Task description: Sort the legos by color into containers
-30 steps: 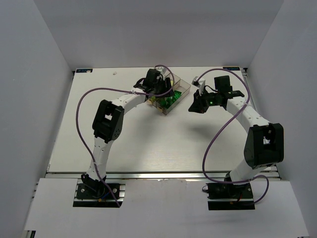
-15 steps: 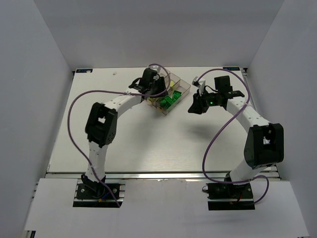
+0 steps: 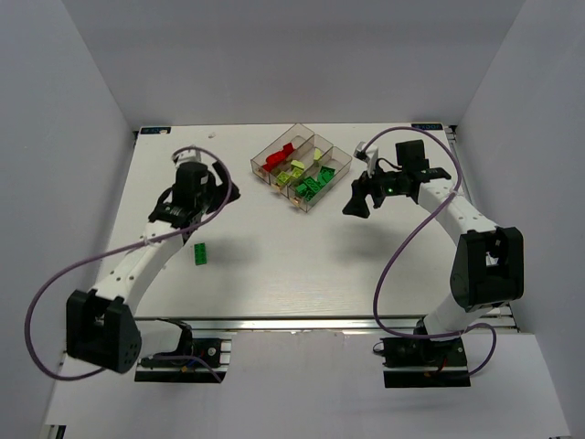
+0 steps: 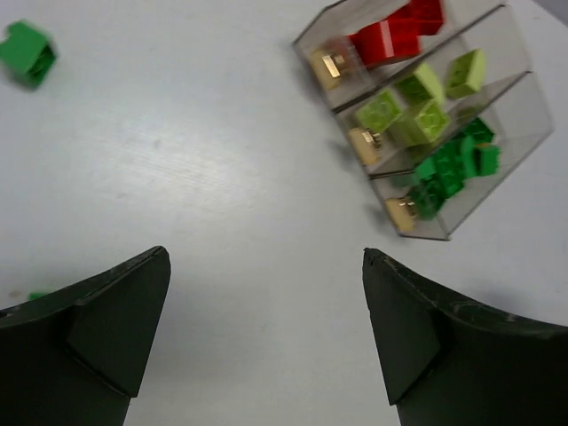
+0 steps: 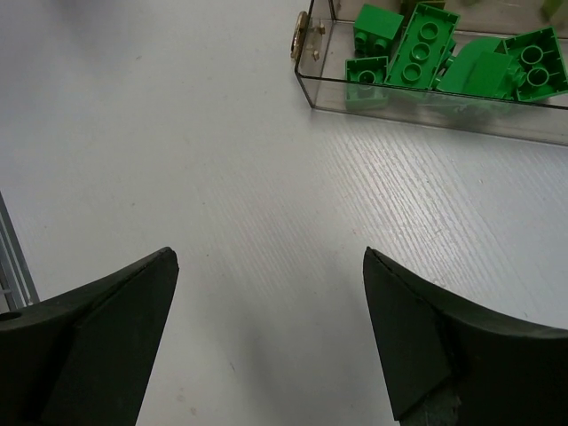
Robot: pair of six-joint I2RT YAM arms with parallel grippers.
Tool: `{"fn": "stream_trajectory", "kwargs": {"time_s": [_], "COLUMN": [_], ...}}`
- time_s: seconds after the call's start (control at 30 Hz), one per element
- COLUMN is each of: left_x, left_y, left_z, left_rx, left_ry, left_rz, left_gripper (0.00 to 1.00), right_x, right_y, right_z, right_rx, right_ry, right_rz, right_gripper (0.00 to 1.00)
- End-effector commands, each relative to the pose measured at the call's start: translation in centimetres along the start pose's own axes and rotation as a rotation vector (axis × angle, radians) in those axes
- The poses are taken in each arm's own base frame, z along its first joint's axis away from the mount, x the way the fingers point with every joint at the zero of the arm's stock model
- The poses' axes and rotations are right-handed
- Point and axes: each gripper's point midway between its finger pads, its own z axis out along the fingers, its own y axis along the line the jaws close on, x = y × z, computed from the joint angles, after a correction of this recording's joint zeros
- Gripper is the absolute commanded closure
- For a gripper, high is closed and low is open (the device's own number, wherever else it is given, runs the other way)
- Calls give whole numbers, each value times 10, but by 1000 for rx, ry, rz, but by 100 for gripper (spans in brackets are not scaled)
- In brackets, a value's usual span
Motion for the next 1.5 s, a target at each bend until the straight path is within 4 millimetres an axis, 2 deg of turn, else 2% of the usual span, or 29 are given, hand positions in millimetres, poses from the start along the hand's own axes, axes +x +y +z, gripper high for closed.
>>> {"fn": "stream_trajectory", "kwargs": {"time_s": [0.0,0.13,0.27,0.37,0.77,0.9,1.13,1.27,1.47], "left_x": [14,28,51,66,98,112,119,117,115], "left_y": [53,80,103,113,128,135,151,158,166], "left_z": [-29,-41,-40,-37,-25,-20,-13,-9,-5], "left_rx": [-158,-219,-257,-266,-256,-276,-346,-397,-435], "left_ry": [-6,12,74,118,236,284,327,349,365], "left_rz": [-23,-27,-55,-69,-39,-31,21,45,98], "left_gripper": [2,2,2,2,4,6,11,18,21], "right_x": [-17,-19,-15,-11,-5,-2,1,-1,0], "right_y": [1,6,13,19,29,29,29,27,26], "right_z": [-3,-1,3,6,10,11,13,13,14], "right_rx": [-6,-27,-49,-65,-82,-82,-82,-79,-80], "right_ry": [-54,-43,-19,-3,23,31,32,32,32], "right_rz": [-43,-65,-74,-72,-55,-47,-42,-44,-43], "right_gripper": [11,11,12,15,25,32,34,33,33]}}
